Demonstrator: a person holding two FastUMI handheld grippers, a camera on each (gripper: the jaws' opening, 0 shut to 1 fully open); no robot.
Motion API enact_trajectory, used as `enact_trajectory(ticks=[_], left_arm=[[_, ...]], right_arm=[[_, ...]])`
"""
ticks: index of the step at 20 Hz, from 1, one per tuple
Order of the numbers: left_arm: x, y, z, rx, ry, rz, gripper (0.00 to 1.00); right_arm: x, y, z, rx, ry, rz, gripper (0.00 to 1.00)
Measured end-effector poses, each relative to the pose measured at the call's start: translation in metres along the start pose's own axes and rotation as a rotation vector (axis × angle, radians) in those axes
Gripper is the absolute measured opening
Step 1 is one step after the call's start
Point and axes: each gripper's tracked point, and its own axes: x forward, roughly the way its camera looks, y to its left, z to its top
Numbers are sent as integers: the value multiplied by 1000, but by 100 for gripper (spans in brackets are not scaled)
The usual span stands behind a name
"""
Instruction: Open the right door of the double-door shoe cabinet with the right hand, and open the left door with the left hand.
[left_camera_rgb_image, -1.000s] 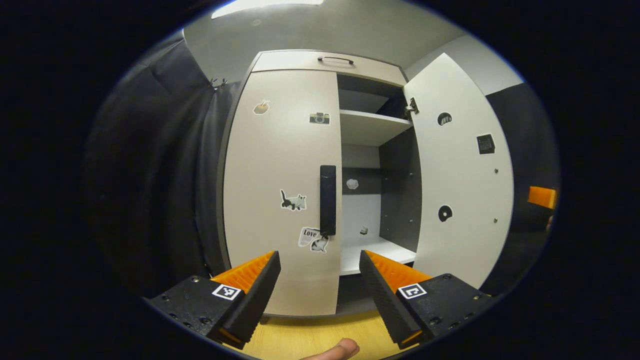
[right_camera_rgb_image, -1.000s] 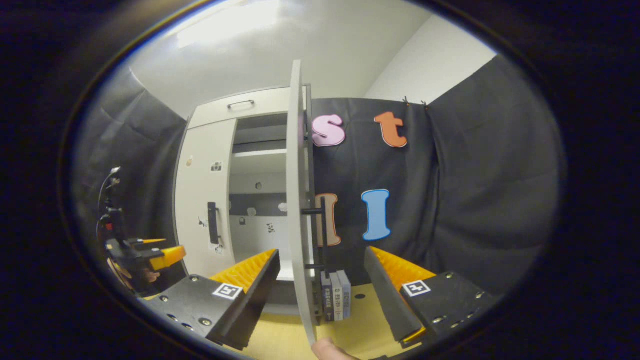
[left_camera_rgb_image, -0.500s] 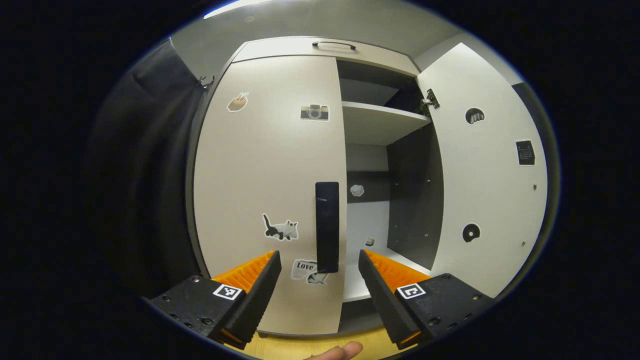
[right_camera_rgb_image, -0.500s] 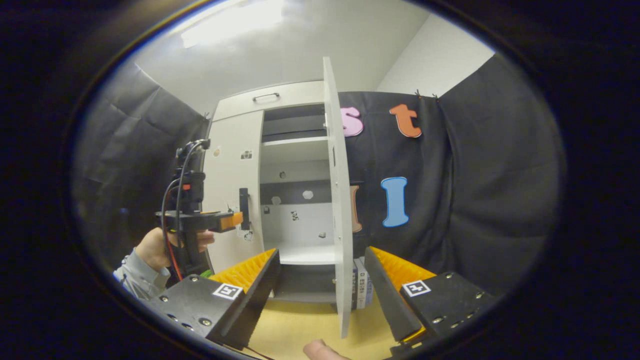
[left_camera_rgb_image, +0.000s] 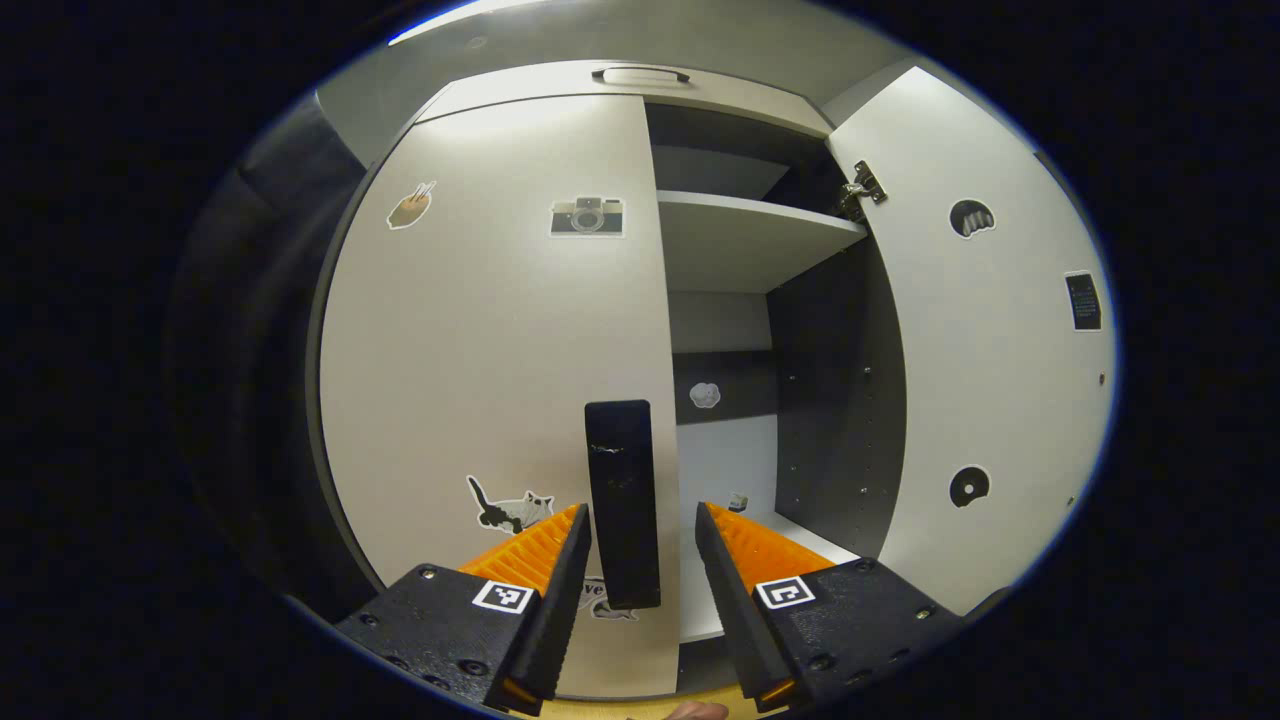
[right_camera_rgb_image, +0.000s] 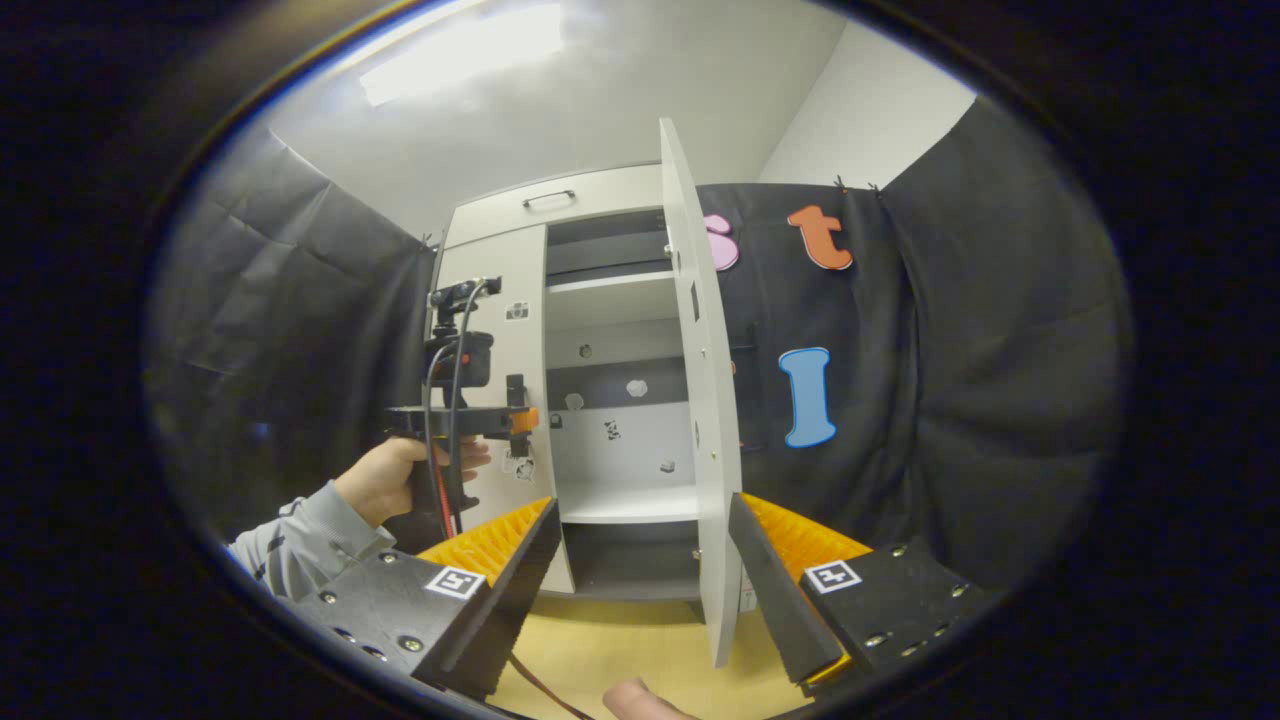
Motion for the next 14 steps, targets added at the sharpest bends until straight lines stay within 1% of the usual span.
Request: enact_trajectory(ticks=[1, 2, 3, 4, 5, 6, 8, 11, 14], left_arm=[[6, 5, -5, 9, 15, 14, 57], [10, 7, -11, 15, 40, 13, 51], [12, 8, -15, 13, 60, 13, 38], [14, 6, -9, 18, 18, 5, 37], [15, 6, -11, 17, 26, 4, 37], [13, 7, -11, 6, 22, 6, 35], [14, 8, -12, -9, 34, 12, 34], [15, 8, -13, -6, 50, 10, 30], [13, 7, -14, -24, 47, -5, 30]], right_arm=[[-2, 1, 0, -3, -1, 2, 100], [-2, 3, 0, -8, -1, 3, 100], [-4, 2, -1, -12, -4, 1, 100], [-4, 0, -2, -14, -6, -5, 97], [-5, -1, -4, -12, -6, -10, 97], [-5, 1, -5, -10, -3, -7, 100], [-5, 4, -9, 3, 7, 0, 100], [-7, 4, -10, 19, 15, 4, 100], [-6, 7, -8, 16, 9, 8, 100]])
